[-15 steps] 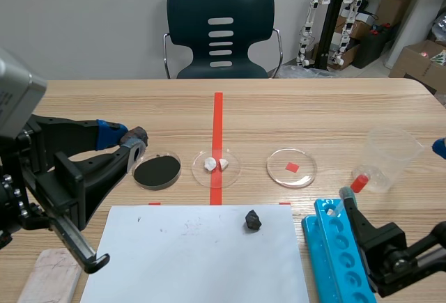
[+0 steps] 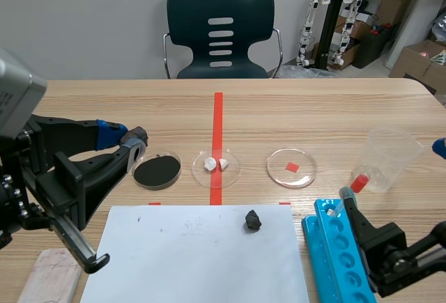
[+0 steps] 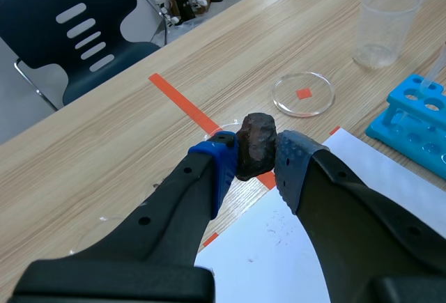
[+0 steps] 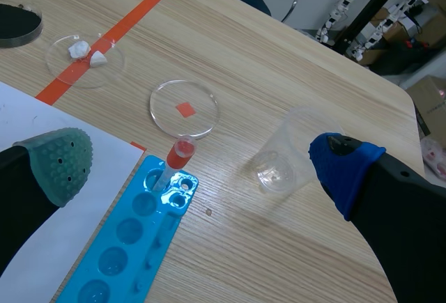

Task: Put the middle mineral back

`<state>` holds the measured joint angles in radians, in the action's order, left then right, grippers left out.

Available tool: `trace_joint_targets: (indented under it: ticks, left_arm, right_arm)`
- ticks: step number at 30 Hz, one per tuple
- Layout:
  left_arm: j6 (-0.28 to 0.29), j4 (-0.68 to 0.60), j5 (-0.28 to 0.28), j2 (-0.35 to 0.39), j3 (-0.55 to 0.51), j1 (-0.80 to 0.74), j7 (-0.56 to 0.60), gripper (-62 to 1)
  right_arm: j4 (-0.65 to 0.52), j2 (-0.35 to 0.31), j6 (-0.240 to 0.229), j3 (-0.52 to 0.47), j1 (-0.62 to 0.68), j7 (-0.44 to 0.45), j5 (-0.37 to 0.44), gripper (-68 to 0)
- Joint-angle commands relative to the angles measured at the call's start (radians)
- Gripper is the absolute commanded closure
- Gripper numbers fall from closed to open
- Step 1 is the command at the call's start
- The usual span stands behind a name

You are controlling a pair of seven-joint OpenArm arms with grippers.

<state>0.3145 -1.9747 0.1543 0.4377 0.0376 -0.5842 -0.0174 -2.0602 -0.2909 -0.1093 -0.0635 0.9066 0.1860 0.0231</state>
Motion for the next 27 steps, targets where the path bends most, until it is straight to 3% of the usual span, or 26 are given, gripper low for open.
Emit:
trace_joint_targets:
  ticks: [1, 27]
  left_arm:
    - [-0.005, -0.013, 0.009, -0.002, 0.000, 0.003, 0.017, -11.9]
    - [-0.006, -0.012, 0.010, -0.007, 0.002, -0.014, -0.013, -11.9]
  right_arm:
    - [-0.018, 0.000, 0.006, -0.003, -0.009, 0.018, 0.007, -67.9]
    - [-0.018, 0.000, 0.006, -0.003, -0.010, 0.019, 0.007, -67.9]
